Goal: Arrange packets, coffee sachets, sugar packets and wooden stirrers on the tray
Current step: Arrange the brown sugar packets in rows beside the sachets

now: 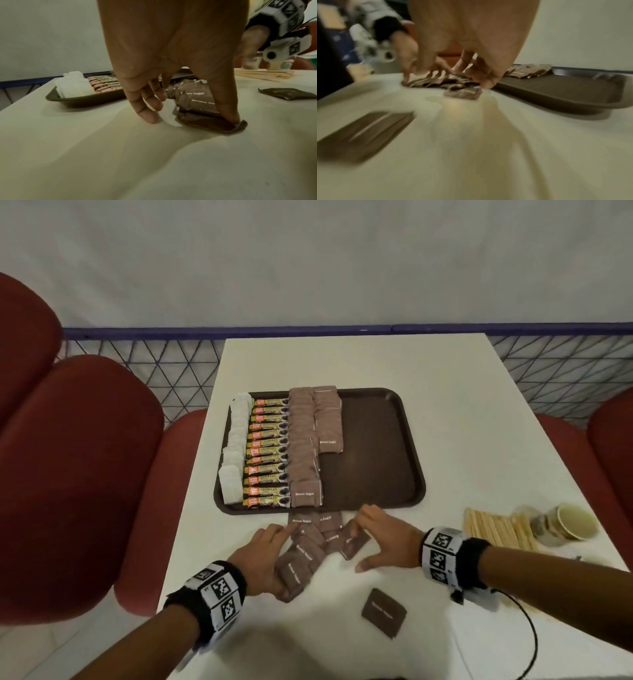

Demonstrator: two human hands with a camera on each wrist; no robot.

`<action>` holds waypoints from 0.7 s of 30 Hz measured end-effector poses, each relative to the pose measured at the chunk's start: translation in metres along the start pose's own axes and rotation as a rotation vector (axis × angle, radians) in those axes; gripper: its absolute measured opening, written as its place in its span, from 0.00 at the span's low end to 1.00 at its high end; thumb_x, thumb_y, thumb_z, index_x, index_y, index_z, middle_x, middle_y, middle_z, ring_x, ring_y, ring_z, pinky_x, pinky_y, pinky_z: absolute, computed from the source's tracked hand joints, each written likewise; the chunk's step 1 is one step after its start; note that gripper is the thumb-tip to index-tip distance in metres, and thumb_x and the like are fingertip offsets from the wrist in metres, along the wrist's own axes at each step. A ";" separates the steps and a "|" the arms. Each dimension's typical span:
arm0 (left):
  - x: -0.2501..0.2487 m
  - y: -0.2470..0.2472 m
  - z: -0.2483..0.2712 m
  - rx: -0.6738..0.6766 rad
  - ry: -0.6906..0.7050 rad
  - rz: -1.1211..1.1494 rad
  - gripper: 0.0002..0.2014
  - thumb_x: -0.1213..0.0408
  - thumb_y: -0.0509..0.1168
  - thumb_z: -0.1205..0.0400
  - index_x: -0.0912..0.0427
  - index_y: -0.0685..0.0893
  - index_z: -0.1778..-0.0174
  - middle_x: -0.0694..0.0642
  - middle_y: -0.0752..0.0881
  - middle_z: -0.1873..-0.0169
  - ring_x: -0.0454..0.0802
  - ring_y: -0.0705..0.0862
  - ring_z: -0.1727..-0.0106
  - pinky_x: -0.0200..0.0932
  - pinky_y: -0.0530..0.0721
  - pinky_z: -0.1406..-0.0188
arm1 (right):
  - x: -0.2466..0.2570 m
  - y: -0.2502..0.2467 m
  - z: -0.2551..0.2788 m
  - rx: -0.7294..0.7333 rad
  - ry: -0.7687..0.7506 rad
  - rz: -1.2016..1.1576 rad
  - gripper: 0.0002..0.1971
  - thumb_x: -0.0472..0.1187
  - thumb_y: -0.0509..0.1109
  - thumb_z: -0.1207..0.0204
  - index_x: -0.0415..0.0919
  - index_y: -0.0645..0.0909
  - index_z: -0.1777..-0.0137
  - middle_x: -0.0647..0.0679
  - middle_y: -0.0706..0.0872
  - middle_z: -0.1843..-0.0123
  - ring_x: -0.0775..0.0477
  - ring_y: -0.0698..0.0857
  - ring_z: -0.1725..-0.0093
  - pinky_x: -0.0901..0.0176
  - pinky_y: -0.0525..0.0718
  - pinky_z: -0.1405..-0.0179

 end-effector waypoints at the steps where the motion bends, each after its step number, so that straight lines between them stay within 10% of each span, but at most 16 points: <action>1: -0.002 0.002 -0.001 0.001 0.001 -0.028 0.59 0.50 0.79 0.38 0.53 0.47 0.18 0.53 0.61 0.27 0.52 0.64 0.28 0.46 0.70 0.28 | 0.001 0.009 0.010 0.069 -0.022 0.045 0.31 0.57 0.79 0.38 0.39 0.74 0.42 0.51 0.70 0.46 0.55 0.67 0.47 0.68 0.65 0.50; 8: -0.007 0.004 -0.005 -0.022 -0.035 0.000 0.57 0.51 0.78 0.36 0.53 0.48 0.18 0.53 0.63 0.28 0.52 0.66 0.28 0.48 0.73 0.29 | -0.005 0.057 0.043 0.250 -0.020 0.217 0.32 0.54 0.78 0.37 0.39 0.73 0.37 0.44 0.75 0.39 0.44 0.73 0.41 0.61 0.64 0.51; 21: -0.016 0.007 -0.012 -0.058 -0.146 0.128 0.54 0.53 0.79 0.36 0.52 0.53 0.18 0.57 0.66 0.33 0.56 0.71 0.31 0.50 0.76 0.32 | 0.002 0.049 -0.010 -0.204 0.096 0.116 0.42 0.53 0.72 0.31 0.46 0.57 0.20 0.45 0.59 0.20 0.42 0.60 0.23 0.51 0.60 0.25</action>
Point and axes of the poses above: each hand's wrist, its own z-axis away from the middle knuckle, its own y-axis out of the palm, x = y × z, the point moved 6 cm from there along -z, towards the middle knuckle
